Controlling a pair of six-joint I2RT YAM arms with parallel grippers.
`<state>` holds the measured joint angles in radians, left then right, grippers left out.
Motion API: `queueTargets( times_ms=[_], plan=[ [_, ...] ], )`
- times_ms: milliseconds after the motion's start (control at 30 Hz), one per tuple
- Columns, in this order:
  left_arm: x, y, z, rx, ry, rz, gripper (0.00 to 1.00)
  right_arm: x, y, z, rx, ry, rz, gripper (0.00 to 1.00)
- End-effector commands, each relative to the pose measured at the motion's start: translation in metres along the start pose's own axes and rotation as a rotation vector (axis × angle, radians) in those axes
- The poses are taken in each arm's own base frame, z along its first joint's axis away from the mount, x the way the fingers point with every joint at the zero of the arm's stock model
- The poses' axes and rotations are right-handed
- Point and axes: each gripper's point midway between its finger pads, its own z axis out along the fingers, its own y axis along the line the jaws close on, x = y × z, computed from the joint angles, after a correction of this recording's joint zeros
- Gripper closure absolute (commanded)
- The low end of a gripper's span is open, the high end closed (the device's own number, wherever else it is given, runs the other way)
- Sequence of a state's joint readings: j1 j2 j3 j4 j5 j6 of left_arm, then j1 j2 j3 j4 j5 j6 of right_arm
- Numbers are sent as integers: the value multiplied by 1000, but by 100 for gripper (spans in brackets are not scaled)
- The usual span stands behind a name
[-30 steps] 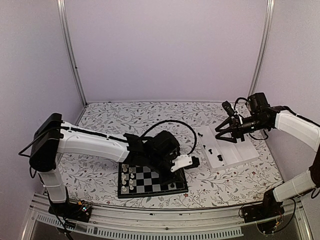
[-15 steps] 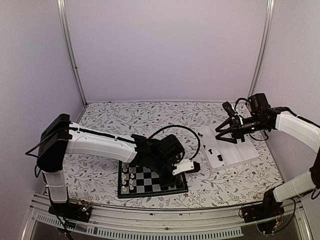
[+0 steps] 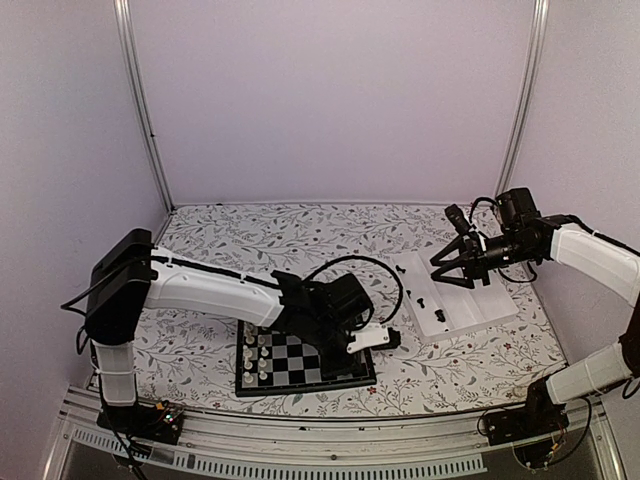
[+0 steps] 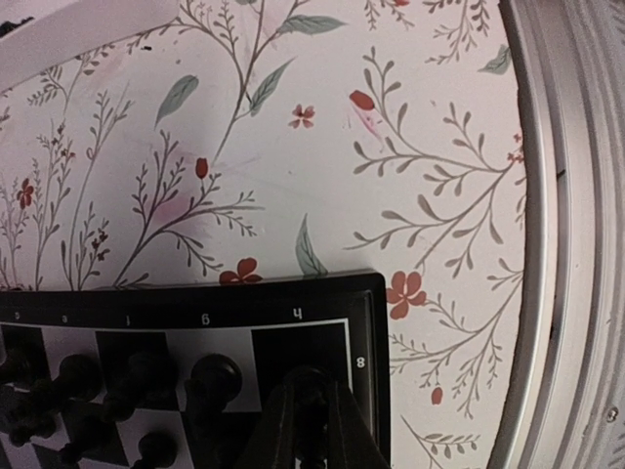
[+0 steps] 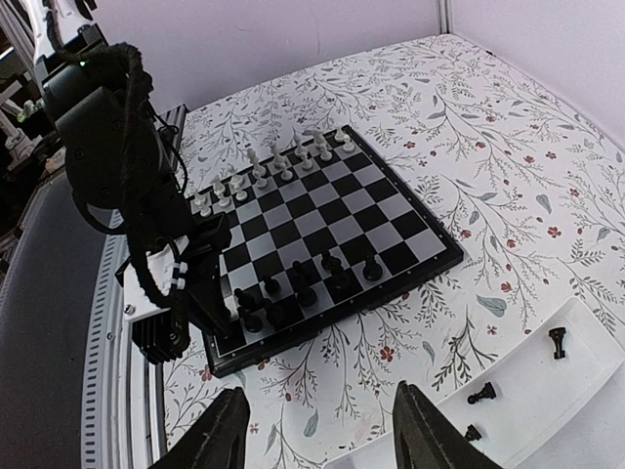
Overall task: Set up the chess pieces on the board
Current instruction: Place the chess piece on the chessboard.
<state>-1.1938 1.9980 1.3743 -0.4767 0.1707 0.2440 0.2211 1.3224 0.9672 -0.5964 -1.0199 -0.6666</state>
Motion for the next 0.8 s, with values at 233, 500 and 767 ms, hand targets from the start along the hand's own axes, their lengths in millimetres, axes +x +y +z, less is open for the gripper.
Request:
queueTargets(
  times_ms=[233, 500, 767],
  plan=[
    [-23, -3, -9, -7, -50, 20, 76, -4, 3, -2, -14, -20, -14, 47],
    [-40, -3, -33, -23, -96, 30, 75, -12, 1, -6, 6, -10, -17, 48],
    [-92, 17, -102, -175, -299, 50, 72, 4, -51, -13, 206, 118, 42, 56]
  ],
)
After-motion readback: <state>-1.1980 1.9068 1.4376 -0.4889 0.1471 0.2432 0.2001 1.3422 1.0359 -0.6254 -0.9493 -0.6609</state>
